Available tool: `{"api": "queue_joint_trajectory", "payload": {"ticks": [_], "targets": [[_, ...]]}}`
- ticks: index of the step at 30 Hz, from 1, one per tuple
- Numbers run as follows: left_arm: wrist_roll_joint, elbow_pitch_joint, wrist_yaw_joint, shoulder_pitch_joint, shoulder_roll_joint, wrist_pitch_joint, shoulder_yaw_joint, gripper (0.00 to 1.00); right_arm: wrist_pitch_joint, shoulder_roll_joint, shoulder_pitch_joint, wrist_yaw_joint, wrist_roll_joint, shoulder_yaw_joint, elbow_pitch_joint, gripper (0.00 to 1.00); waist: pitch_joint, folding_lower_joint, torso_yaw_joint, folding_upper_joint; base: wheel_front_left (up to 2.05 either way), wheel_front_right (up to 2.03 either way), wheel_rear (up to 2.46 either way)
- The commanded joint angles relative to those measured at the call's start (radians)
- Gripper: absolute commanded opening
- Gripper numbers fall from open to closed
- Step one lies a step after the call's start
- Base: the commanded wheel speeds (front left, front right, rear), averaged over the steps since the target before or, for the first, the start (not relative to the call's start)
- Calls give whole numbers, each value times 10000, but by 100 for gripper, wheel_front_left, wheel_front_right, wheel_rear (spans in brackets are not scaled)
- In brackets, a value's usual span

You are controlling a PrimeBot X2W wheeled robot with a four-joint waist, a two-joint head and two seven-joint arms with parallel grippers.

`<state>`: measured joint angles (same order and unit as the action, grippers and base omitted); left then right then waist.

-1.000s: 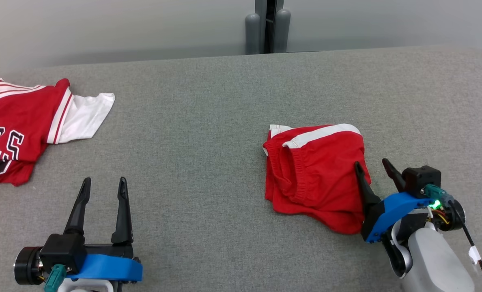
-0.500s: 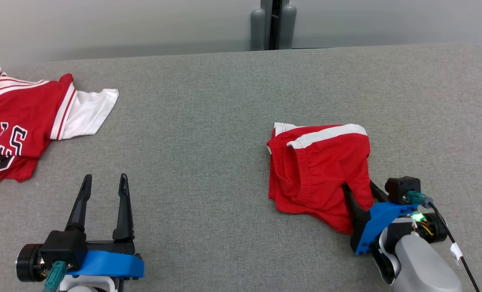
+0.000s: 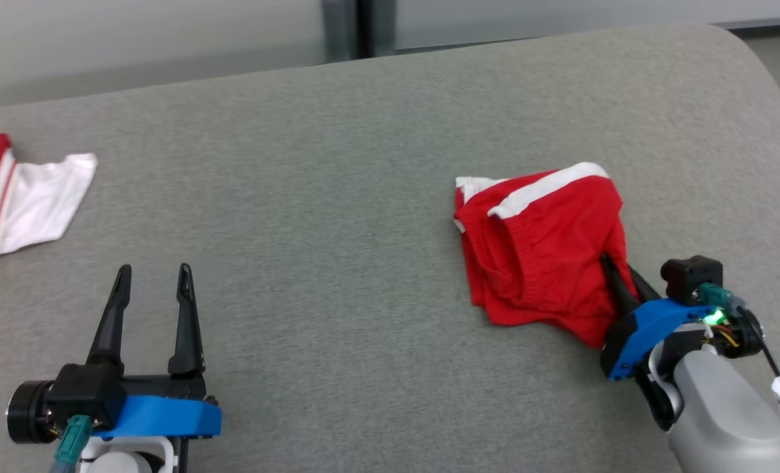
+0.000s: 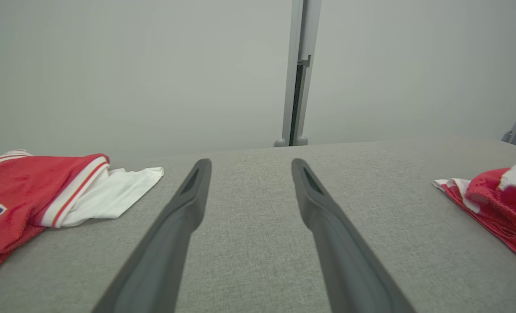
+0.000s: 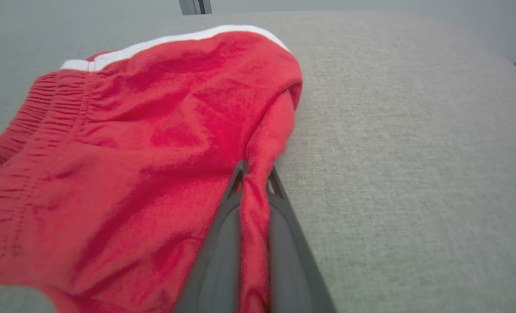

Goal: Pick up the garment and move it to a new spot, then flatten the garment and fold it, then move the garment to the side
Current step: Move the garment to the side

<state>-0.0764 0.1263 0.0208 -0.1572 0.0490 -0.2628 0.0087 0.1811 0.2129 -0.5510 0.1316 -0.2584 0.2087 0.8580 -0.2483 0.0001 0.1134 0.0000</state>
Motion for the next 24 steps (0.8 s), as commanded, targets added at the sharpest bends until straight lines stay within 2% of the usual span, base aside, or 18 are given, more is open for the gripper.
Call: {"api": "queue_joint_trajectory", "payload": {"ticks": [1, 7, 15, 21, 24], "targets": [[72, -62, 44, -153, 58, -26, 59, 100, 134, 171, -189, -18, -47, -34, -69, 0, -326, -1, 554, 0, 0, 0, 0], [289, -157, 179, -494, 126, -26, 44, 100, 421, 512, -359, -16, -103, -228, -223, 0, -697, -1, 1044, 0, 0, 0, 0], [437, -276, 326, -879, 169, -26, -31, 100, 419, 803, -1242, -16, 245, -56, -523, 0, -1093, -1, 990, 0, 0, 0, 0], [519, -464, 416, -1363, 192, -26, -171, 100, 65, 1633, -2497, -16, 416, -64, -703, 0, -1766, -1, 641, 0, 0, 0, 0], [556, -603, 437, -1647, 200, -28, -270, 100, -173, 2318, -3152, -18, 462, -179, -741, 0, -2255, -1, 429, 0, 0, 0, 0]]}}
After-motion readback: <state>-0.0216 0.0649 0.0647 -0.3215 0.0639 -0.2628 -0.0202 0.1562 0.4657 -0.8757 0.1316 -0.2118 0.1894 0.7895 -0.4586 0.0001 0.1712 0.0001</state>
